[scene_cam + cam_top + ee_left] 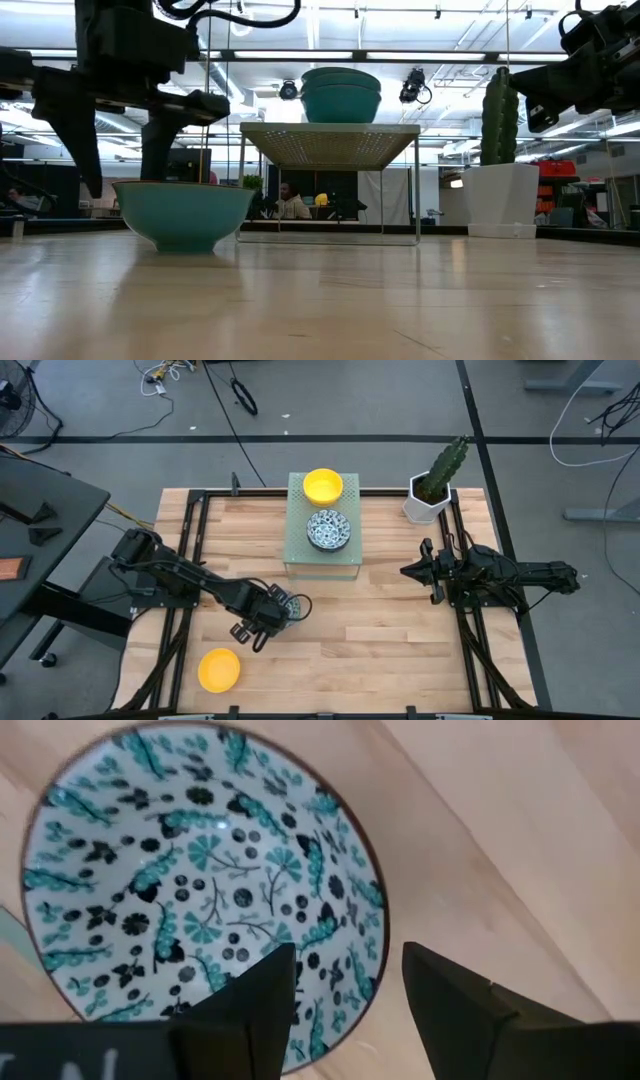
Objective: Pick & Place Mini bowls
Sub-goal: Stack the blue and white bowl on top of the other blue and white bowls on the shelf
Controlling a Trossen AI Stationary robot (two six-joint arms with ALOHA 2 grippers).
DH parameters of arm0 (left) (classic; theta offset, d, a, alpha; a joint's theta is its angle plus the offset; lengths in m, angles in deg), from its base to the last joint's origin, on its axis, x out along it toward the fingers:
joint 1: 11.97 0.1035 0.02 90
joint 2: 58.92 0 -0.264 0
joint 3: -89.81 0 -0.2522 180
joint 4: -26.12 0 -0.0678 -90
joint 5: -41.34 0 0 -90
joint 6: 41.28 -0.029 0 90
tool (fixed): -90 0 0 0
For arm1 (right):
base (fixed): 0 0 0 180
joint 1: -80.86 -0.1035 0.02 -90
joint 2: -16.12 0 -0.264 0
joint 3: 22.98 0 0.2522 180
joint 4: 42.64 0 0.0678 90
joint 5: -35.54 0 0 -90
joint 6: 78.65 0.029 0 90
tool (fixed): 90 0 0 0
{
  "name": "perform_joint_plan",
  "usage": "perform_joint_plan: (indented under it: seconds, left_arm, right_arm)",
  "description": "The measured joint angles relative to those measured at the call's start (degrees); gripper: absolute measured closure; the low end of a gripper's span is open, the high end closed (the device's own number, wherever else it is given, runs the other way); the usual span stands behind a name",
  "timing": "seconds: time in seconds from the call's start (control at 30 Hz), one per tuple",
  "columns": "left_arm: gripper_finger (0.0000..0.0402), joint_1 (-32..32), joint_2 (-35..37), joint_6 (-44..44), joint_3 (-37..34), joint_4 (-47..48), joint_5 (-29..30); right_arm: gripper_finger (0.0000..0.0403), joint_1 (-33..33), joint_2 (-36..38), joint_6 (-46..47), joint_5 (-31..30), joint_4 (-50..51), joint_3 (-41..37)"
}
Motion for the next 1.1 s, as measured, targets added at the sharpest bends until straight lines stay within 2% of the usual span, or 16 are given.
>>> perform_joint_plan:
  seconds: [0.5,0.87,1.1]
  left_arm:
    - [0.0214,-1.7,0.1,-0.2,0.0,-2.5,0.4]
    - [0.0288,-1.6,0.1,-0.2,0.0,-2.9,-1.5]
    - [0.0313,-1.5,-1.0,-0.1,0.0,-3.9,-1.1]
  right_arm:
    - [0.0376,0.0,0.0,0.0,0.0,0.0,0.0]
    - [0.0376,0.0,0.0,0.0,0.0,0.0,0.0]
    - [0.0376,0.0,0.0,0.0,0.0,0.0,0.0]
